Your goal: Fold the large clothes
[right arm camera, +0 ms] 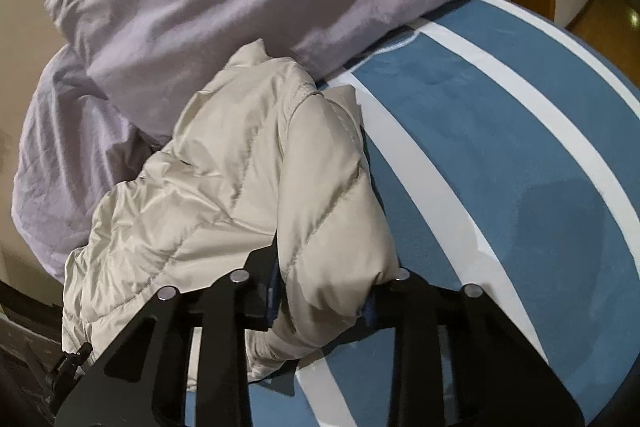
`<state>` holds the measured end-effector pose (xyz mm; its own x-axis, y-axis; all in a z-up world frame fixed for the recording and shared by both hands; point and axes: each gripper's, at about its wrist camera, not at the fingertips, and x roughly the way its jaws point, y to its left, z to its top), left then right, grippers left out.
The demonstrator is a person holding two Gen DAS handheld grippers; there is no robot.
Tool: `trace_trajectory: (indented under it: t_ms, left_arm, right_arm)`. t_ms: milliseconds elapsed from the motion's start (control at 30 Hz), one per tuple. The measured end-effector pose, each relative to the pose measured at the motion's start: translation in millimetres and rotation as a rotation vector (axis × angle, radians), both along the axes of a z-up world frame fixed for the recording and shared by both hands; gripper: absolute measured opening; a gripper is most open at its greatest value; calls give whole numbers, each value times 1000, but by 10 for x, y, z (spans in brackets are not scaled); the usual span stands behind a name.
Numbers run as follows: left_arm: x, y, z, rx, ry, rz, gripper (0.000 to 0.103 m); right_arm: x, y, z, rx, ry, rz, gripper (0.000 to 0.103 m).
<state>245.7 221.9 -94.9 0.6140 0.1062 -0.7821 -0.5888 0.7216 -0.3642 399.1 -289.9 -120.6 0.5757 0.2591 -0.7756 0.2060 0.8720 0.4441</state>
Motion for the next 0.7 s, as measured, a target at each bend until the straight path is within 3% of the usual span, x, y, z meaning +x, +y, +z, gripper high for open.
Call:
trace_trajectory:
  t_ms: [300,700]
  left_arm:
    - [-556,62,86,37,13,7,38]
    - [-1637,136,76,33,15,32,39]
  right_arm:
    - [-501,65,71,39,1,80,29]
    - [-1358,70,48,68,15,184,29]
